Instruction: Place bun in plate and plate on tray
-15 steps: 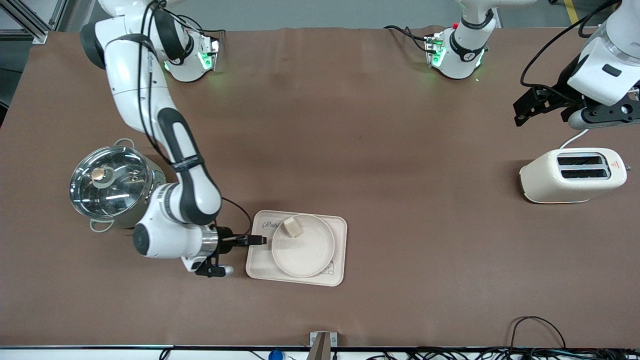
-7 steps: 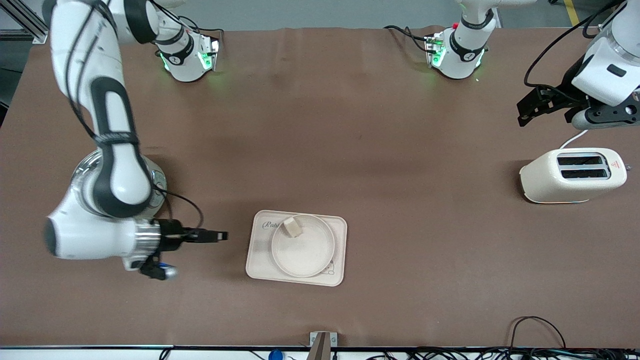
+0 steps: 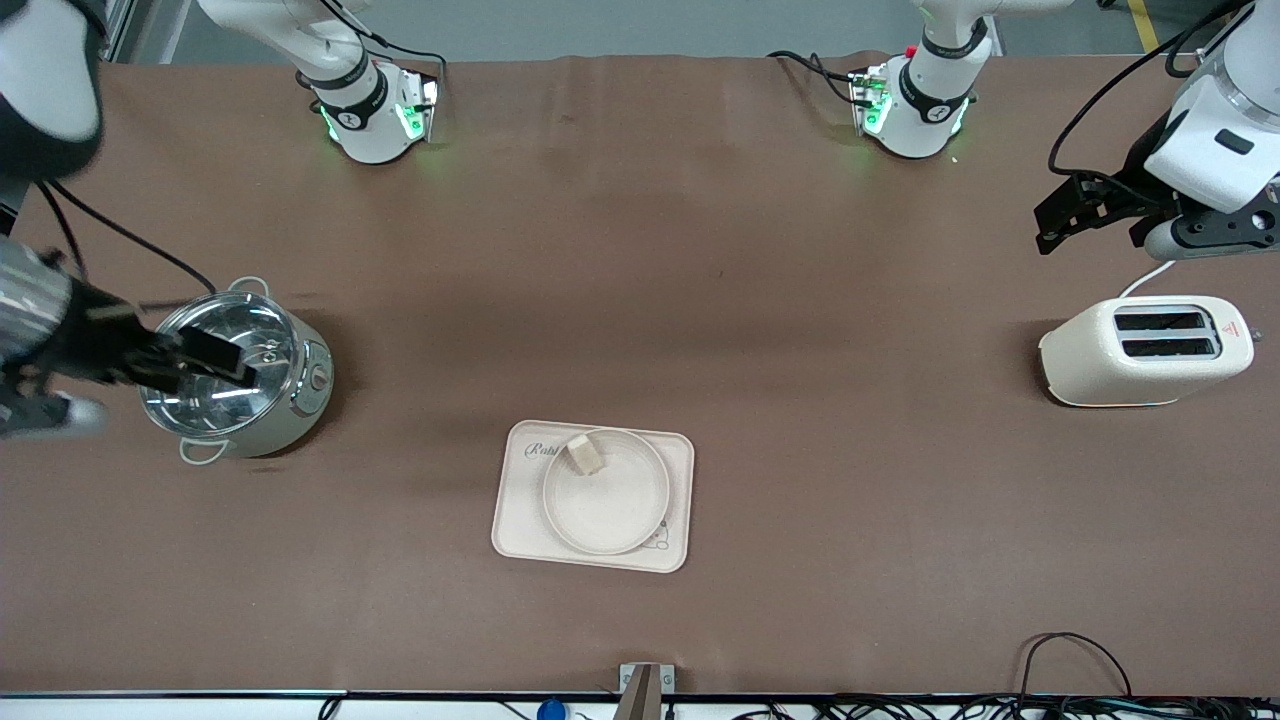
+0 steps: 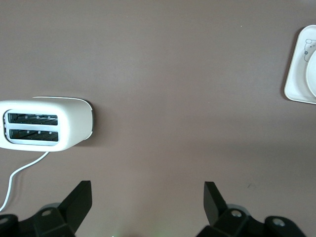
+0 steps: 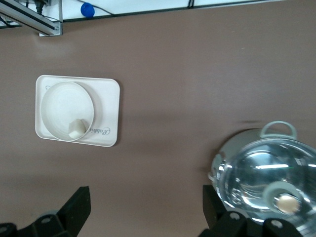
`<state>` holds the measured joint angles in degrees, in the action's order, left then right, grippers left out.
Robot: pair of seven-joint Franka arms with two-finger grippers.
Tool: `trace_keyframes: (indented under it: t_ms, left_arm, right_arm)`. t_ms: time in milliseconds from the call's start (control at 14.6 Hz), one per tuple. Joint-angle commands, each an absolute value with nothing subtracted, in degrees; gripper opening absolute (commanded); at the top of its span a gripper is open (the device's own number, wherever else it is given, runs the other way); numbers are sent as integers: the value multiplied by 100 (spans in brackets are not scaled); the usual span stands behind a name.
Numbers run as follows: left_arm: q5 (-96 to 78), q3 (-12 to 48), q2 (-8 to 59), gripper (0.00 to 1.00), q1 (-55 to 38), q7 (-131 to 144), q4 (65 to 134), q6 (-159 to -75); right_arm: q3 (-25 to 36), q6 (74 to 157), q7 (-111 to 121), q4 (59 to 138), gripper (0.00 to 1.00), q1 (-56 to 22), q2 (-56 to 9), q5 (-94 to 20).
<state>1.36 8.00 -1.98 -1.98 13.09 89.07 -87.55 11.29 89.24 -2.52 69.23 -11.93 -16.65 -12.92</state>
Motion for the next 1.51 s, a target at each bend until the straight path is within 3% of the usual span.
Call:
trace_keyframes:
  t_ms: [0,205,342,548,753,822,1438]
  left_arm:
    - [9,800,-281,100,-114,1195,8956,-8807]
    - [-114,791,-281,100,-62,1195,8947,-8815]
    - [-114,800,-290,100,-53,1195,8956,-8815]
    - [-79,800,-281,100,-53,1187,8947,-8815]
    - [-62,817,-255,100,-70,1187,8824,-8789]
    - [-53,809,-246,100,-62,1178,8816,-8789]
    - [26,800,-202,100,-70,1222,8807,-8771]
  right_arm:
    - [1037,8887,34,7436,100,-933,-1239,-932]
    - [1002,8658,963,7409,100,-423,-1196,-896]
    - [993,8298,1143,7470,100,-413,-741,-250]
    - [941,8454,1108,8084,100,-326,-159,-79]
    - [161,8621,714,8620,100,332,130,-105]
    - [158,8692,608,8779,100,247,236,-97]
    - [431,8701,624,8833,100,44,229,0]
